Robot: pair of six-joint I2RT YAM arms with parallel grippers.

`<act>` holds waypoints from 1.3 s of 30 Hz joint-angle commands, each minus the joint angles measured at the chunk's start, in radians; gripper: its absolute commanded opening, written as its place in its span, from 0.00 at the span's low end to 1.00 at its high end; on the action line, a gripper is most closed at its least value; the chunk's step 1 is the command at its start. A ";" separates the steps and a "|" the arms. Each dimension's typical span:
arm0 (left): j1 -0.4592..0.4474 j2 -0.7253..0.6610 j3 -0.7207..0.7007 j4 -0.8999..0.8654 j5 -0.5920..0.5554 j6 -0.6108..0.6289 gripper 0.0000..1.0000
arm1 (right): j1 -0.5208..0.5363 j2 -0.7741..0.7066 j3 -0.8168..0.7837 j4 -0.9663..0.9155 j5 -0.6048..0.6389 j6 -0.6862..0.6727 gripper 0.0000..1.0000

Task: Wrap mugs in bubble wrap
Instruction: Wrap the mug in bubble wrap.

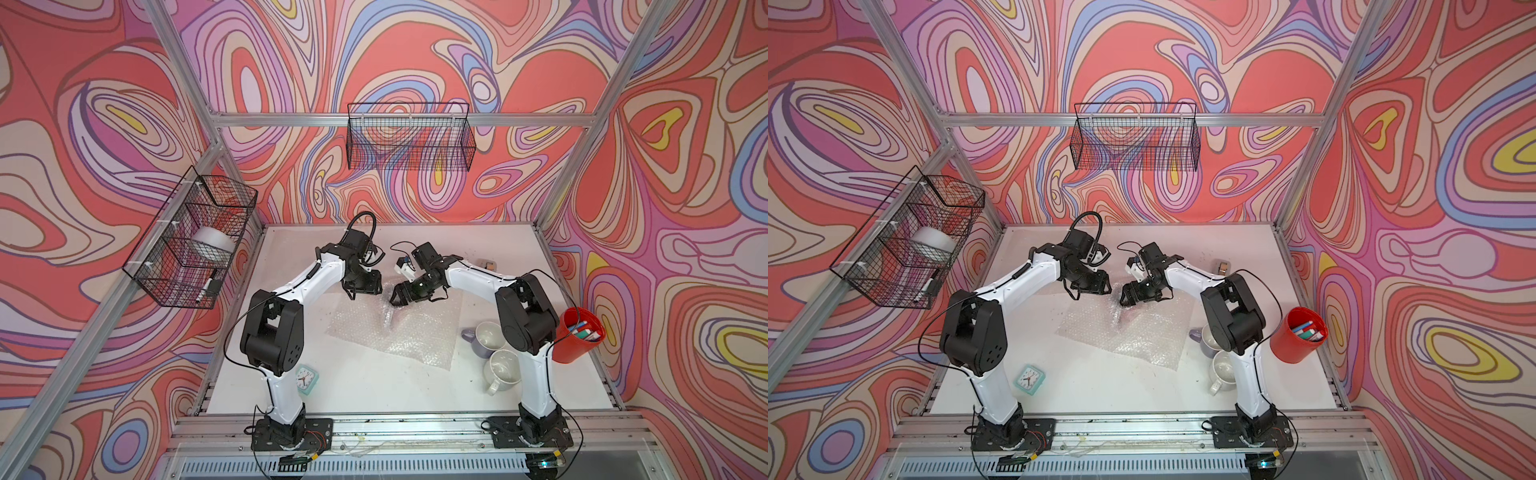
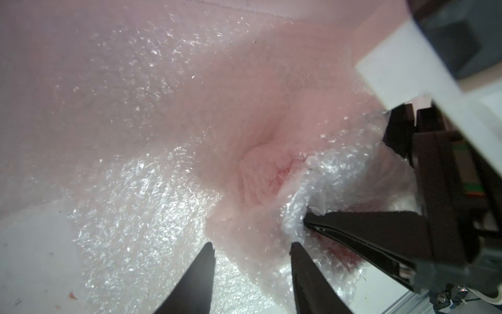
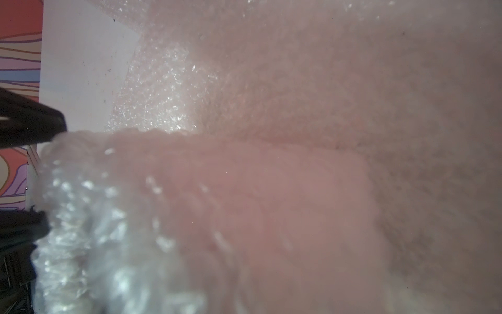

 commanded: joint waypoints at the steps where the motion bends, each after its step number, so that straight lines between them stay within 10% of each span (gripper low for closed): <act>1: -0.012 0.029 0.021 -0.028 0.037 0.045 0.49 | -0.011 0.036 0.007 -0.024 0.056 -0.015 0.79; 13: -0.044 0.176 0.002 -0.060 -0.157 0.026 0.60 | -0.015 0.049 0.022 -0.029 0.072 -0.015 0.79; 31: -0.051 0.070 -0.225 0.178 -0.017 -0.324 0.69 | -0.040 -0.224 -0.109 0.110 0.076 0.068 0.85; 39: -0.056 0.066 -0.237 0.197 -0.028 -0.428 0.69 | -0.179 -0.430 -0.259 0.145 0.342 0.253 0.68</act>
